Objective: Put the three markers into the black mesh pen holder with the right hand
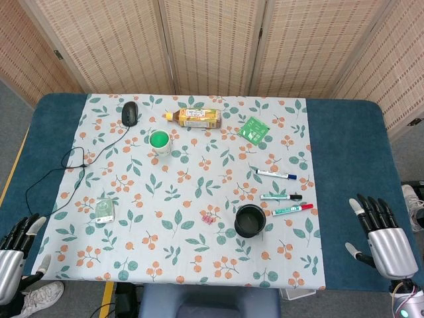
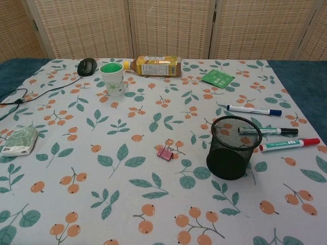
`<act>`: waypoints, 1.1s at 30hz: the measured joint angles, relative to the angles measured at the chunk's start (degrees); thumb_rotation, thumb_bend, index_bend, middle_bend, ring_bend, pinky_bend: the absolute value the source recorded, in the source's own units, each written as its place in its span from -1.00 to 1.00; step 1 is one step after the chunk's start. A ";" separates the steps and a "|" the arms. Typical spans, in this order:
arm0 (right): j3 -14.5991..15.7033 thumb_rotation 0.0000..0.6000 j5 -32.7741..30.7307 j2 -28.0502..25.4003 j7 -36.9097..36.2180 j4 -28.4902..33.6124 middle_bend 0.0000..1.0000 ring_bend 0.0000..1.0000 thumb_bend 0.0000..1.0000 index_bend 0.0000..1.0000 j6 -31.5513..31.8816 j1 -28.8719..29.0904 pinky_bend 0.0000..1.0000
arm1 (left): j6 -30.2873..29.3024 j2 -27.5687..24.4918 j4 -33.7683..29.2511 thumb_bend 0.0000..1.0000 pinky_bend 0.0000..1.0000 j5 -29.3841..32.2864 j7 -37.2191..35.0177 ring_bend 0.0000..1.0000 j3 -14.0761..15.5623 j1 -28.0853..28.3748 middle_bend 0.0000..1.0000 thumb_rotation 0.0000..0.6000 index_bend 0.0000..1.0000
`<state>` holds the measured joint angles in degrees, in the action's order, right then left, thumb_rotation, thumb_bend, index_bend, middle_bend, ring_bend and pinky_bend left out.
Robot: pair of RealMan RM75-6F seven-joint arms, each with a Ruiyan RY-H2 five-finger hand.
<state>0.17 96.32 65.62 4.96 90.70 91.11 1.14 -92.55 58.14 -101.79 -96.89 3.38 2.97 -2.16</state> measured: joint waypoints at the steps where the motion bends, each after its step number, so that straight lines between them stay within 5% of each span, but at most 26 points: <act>1: 0.02 1.00 -0.04 0.01 0.05 0.00 -1.00 -1.00 -0.68 -1.00 -0.16 0.06 -1.00 | 0.06 0.01 -0.01 -0.10 -0.55 0.03 0.05 -0.90 0.01 0.01 -0.85 1.00 -1.00; 13: 0.80 1.00 1.00 -0.96 -1.40 1.13 -1.00 -1.00 -0.66 -0.97 -4.68 2.52 -1.00 | 0.00 0.23 -0.27 -0.10 -0.55 -0.30 0.39 -0.90 0.01 0.09 -0.85 1.00 -1.00; 24: -2.02 1.00 -1.76 -1.14 4.03 4.50 -0.94 -1.00 -0.54 -0.27 -20.95 13.02 -1.00 | -0.67 -0.24 -0.25 -0.10 -0.55 0.39 -0.70 -0.90 -0.01 -0.37 -0.85 1.00 -1.00; 33: -5.47 1.00 -8.88 7.34 10.29 -1.28 -0.90 -1.00 -0.54 -0.15 -33.41 22.80 -1.00 | -1.71 -0.93 -0.07 -0.10 -0.55 1.20 -2.37 -0.90 -0.29 -0.97 -0.85 1.00 -1.00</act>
<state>-5.30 87.45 72.96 15.25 89.42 57.70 23.93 -94.26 57.21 -101.86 -95.70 1.01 2.68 -3.13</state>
